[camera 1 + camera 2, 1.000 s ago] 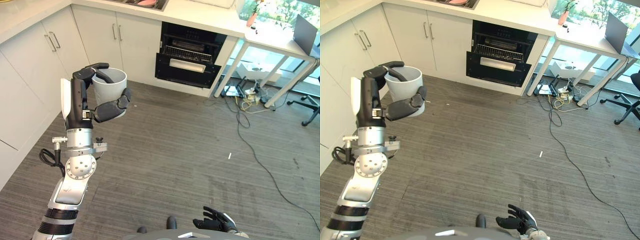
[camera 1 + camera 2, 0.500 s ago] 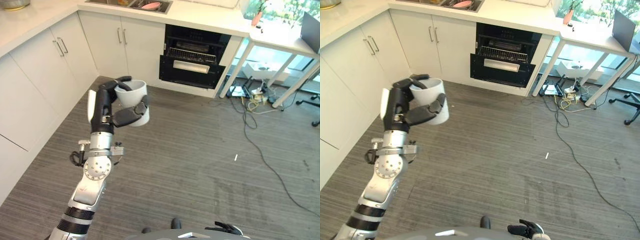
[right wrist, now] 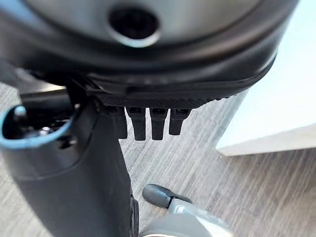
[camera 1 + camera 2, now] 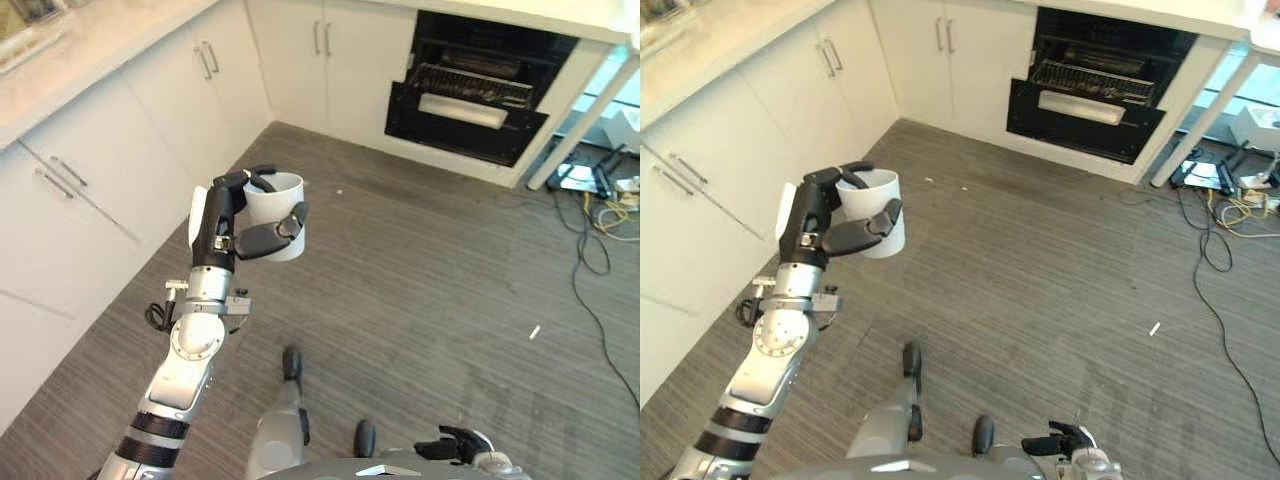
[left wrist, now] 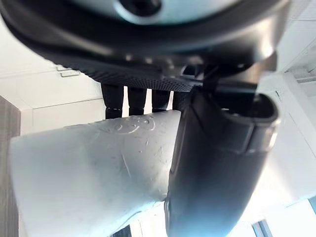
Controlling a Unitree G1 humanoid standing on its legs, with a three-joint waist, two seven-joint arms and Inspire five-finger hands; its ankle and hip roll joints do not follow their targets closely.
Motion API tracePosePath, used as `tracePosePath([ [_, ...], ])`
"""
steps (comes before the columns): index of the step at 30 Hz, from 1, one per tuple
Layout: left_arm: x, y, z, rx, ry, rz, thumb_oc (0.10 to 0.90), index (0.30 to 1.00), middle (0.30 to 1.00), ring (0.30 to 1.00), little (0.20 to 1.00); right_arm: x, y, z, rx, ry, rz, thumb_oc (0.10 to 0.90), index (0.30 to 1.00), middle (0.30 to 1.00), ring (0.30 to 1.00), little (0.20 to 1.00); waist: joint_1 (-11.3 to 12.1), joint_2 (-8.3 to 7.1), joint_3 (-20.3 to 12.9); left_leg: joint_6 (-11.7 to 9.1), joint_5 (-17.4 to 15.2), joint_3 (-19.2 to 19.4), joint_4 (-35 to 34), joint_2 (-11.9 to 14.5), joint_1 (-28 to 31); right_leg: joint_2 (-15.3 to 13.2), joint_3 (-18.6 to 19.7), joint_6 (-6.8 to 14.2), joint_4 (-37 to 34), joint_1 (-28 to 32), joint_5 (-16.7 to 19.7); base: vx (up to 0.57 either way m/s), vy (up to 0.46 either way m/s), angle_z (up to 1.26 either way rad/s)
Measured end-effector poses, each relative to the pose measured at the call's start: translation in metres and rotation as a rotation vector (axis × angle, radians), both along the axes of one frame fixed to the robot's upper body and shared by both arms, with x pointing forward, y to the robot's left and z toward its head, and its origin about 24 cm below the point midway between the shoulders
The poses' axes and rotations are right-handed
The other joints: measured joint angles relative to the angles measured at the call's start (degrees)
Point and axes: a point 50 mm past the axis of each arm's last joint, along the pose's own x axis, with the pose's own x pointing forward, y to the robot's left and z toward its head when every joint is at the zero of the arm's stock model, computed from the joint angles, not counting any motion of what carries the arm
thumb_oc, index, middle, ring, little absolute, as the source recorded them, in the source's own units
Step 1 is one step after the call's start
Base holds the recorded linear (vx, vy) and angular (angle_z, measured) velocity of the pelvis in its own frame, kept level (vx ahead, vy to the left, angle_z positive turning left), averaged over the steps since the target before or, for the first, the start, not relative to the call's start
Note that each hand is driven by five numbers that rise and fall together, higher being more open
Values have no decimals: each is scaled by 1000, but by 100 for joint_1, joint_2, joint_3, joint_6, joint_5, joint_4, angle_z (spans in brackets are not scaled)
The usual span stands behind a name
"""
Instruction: Place the dishes in the dishwasher.
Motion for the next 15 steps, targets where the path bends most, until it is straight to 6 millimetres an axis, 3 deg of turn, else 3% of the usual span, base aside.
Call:
tracePosePath([
  [3,0,0,-2,-6,18,11,400,300,300,300,300,-13,0,-3,-10,47,23,800,900,900,900,900,158,-47,-49,201,199,60,209,-34,96,36,116,128,128,271,-422,537,250,-27],
  [4,0,2,-3,8,26,14,400,300,300,300,300,-32,2,-6,-3,94,8,800,900,900,900,900,181,-278,-223,587,247,245,463,-342,404,-182,170,350,452,411,-813,584,302,-35],
  [5,0,4,-3,17,31,19,400,300,300,300,300,-38,2,-7,-1,108,3,800,900,900,900,900,161,-372,-254,681,362,235,349,-439,594,-284,181,469,754,425,-917,415,245,-33],
  [6,0,5,-5,23,45,29,400,300,300,300,300,-41,0,-7,-7,119,-1,800,900,900,900,900,84,-352,-278,746,478,279,292,-472,808,-374,156,670,1544,228,-1008,402,289,-11],
  [7,-2,6,-7,50,62,29,400,300,300,300,300,-56,3,-9,-2,148,-7,800,900,900,900,900,-99,-409,-548,973,409,281,82,-558,1099,-564,179,1017,3034,-333,-1085,447,321,-2],
  [8,-4,5,-5,64,56,20,400,300,300,300,300,-64,7,-10,11,160,-8,800,900,900,900,900,-156,-450,-670,1062,230,273,103,-654,1172,-723,216,1228,3632,-608,-903,607,443,20],
  [9,-4,2,6,92,13,-5,400,300,300,300,300,-67,15,-12,33,160,-15,800,900,900,900,900,-246,-608,-684,1251,-110,160,309,-884,1303,-1024,432,1523,5109,-1075,-393,456,319,32],
  [10,-3,0,9,101,-2,-17,400,300,300,300,300,-68,15,-12,34,169,-12,800,900,900,900,900,-368,-549,-662,1340,-249,18,327,-921,1431,-1053,509,1431,5679,-1229,-290,447,292,82],
  [11,1,-6,14,107,-21,-45,400,300,300,300,300,-60,15,-11,36,153,-12,800,900,900,900,900,-540,-250,-500,1351,-297,-423,325,-798,1691,-748,551,1336,6058,-1363,-360,433,223,66],
  [13,5,-10,23,112,-58,-61,400,300,300,300,300,-45,13,-9,43,99,0,800,900,900,900,900,-581,160,-204,1352,-342,-787,317,-557,2030,-72,741,1058,6246,-1993,-643,507,136,49],
  [15,6,-10,24,110,-62,-58,400,300,300,300,300,-40,9,-7,38,70,4,800,900,900,900,900,-622,205,-168,1321,-417,-943,314,-592,2273,128,627,886,6128,-2595,-807,424,21,23],
])
